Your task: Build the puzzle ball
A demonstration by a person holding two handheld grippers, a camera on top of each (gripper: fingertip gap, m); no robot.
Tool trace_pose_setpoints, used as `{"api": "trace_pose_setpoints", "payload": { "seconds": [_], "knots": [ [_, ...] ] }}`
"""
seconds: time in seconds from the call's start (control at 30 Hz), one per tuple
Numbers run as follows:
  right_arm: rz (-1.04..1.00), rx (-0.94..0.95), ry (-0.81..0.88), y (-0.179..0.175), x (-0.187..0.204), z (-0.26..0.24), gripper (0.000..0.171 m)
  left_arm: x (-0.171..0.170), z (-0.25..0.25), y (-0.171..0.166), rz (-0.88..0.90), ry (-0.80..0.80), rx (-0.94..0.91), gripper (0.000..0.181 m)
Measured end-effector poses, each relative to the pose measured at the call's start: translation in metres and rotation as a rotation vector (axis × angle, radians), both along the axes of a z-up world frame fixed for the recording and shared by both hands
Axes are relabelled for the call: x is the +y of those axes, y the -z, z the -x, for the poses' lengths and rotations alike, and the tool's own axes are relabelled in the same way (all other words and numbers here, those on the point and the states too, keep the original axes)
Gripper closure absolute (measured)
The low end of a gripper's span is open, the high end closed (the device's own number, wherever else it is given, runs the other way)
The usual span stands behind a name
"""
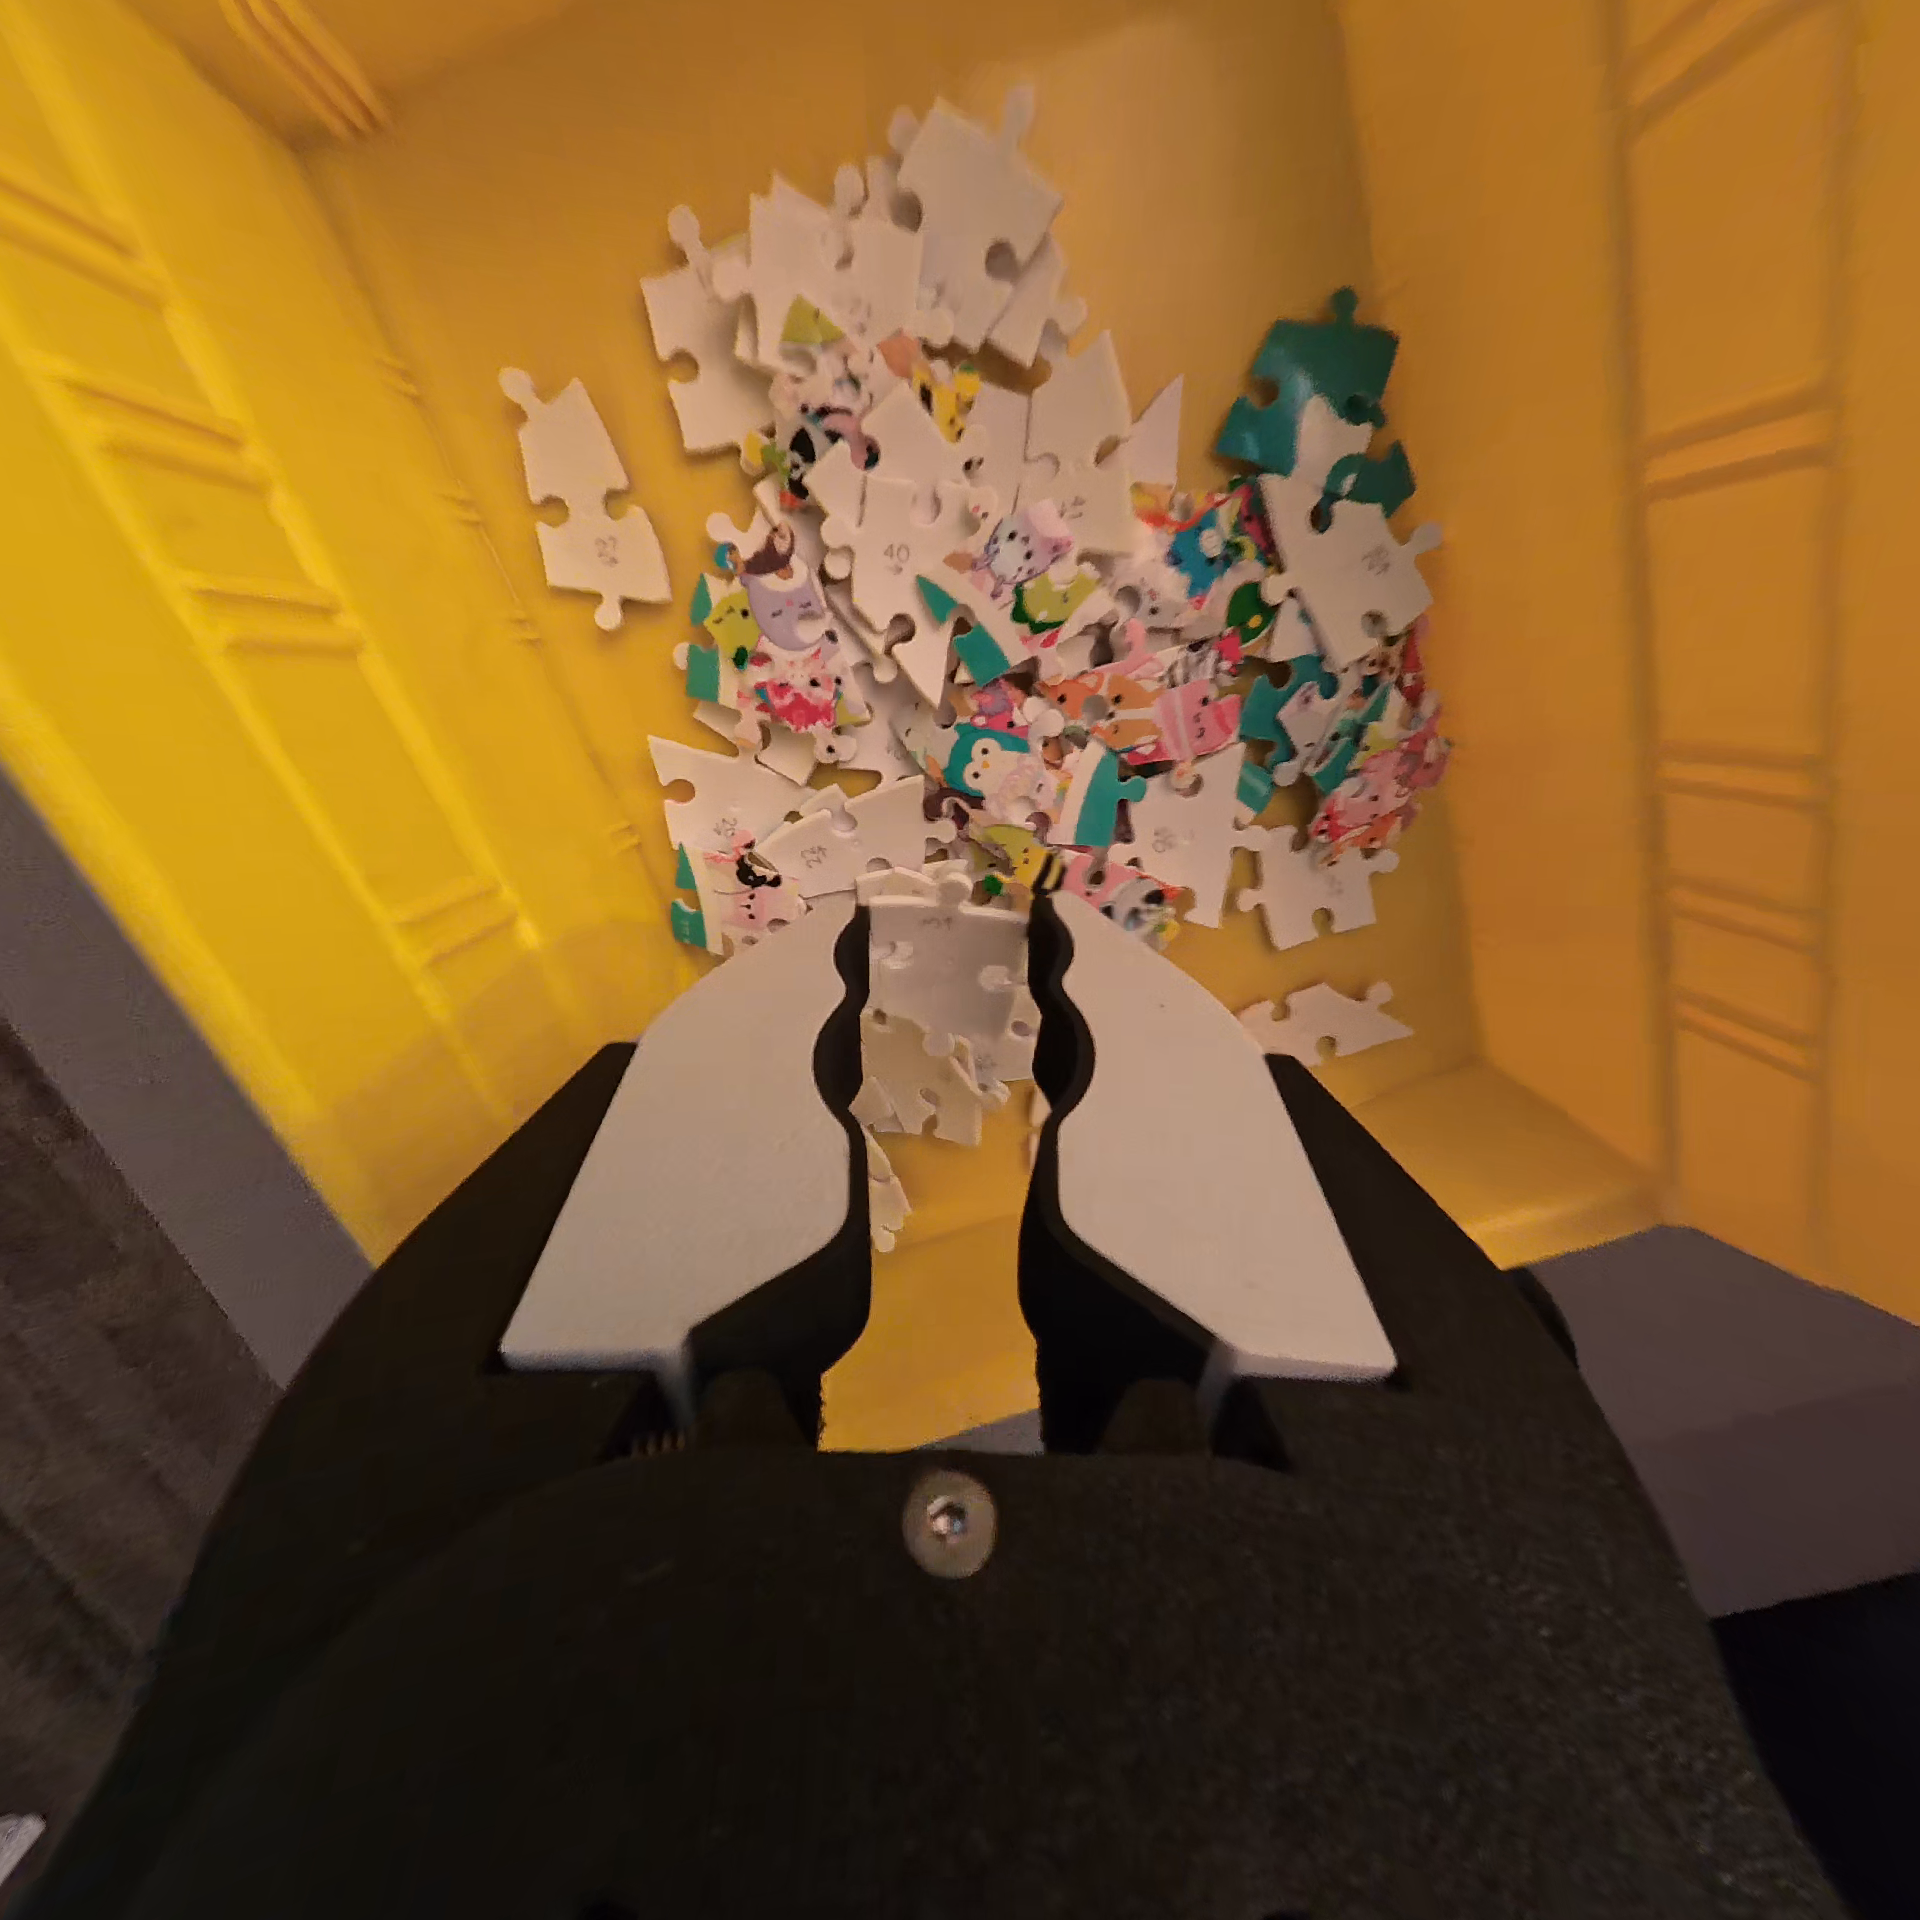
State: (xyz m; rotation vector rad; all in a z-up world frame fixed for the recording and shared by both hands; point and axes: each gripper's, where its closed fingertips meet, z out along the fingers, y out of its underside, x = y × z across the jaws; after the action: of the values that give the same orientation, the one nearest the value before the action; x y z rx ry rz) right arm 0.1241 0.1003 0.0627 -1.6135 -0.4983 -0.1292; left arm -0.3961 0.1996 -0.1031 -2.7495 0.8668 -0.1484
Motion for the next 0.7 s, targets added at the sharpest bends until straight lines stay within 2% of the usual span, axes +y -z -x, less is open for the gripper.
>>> {"api": "trace_pose_setpoints", "payload": {
  "seconds": [0.17,0.27,0.33,0.4,0.53,0.7],
  "knots": [
    [-0.016,-0.005,-0.004,-0.007,-0.003,0.001,0.133,-0.018,-0.046,-0.055,-0.144,0.128,-0.110,0.152],
    [-0.034,-0.002,-0.018,-0.015,-0.007,0.005,0.133,-0.045,-0.106,-0.092,-0.230,0.302,-0.262,0.152],
    [-0.050,-0.005,-0.027,-0.021,-0.011,0.009,0.133,-0.074,-0.150,-0.101,-0.220,0.448,-0.342,0.152],
    [-0.069,-0.002,-0.045,-0.028,-0.016,0.014,0.133,-0.098,-0.192,-0.096,-0.188,0.565,-0.378,0.152],
    [-0.101,-0.024,-0.056,-0.042,-0.026,0.020,0.133,-0.127,-0.258,-0.055,-0.137,0.692,-0.351,0.152],
    [-0.141,-0.031,-0.038,-0.058,-0.038,0.013,0.133,-0.144,-0.291,-0.005,-0.111,0.790,-0.260,0.152]
  ]
}}
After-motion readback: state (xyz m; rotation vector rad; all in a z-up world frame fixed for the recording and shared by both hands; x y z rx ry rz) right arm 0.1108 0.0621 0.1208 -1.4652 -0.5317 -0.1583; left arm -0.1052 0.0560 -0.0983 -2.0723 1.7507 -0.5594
